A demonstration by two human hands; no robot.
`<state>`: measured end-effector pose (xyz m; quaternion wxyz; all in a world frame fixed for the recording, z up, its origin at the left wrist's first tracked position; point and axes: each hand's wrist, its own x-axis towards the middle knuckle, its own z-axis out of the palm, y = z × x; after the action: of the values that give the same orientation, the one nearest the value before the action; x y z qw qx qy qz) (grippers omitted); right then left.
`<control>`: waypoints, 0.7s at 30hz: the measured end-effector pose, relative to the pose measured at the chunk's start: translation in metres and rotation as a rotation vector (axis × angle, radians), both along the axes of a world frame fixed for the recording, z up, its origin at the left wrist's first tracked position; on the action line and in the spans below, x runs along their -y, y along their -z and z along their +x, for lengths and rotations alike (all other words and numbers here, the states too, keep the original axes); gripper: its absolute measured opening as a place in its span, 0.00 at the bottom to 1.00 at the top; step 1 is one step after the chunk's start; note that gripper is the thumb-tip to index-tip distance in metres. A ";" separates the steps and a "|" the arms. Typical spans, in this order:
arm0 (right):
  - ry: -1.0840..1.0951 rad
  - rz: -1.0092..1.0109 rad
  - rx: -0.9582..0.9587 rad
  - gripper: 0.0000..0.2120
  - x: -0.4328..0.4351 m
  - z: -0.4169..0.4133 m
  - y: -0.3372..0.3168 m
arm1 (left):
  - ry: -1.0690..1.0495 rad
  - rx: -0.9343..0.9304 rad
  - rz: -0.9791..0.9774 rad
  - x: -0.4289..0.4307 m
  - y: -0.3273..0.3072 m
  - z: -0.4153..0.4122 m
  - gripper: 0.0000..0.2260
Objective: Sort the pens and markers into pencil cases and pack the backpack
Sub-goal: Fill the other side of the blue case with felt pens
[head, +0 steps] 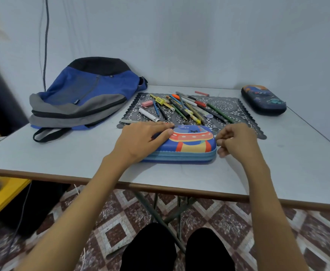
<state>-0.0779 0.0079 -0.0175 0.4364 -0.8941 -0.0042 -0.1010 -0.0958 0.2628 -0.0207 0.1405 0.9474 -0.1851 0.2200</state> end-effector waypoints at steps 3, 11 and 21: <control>0.002 -0.145 0.044 0.11 -0.009 0.022 -0.005 | 0.009 -0.004 -0.006 0.000 0.000 0.001 0.30; -0.292 -0.365 0.045 0.10 -0.023 0.065 -0.021 | 0.005 0.000 0.001 0.000 -0.001 0.001 0.30; -0.246 -0.053 0.012 0.09 -0.013 0.050 -0.006 | 0.083 -0.174 -0.115 -0.006 -0.003 0.001 0.24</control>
<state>-0.0283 0.0204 -0.0118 0.4218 -0.8974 -0.1189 -0.0519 -0.0950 0.2687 -0.0179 0.2191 0.9449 -0.1981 0.1410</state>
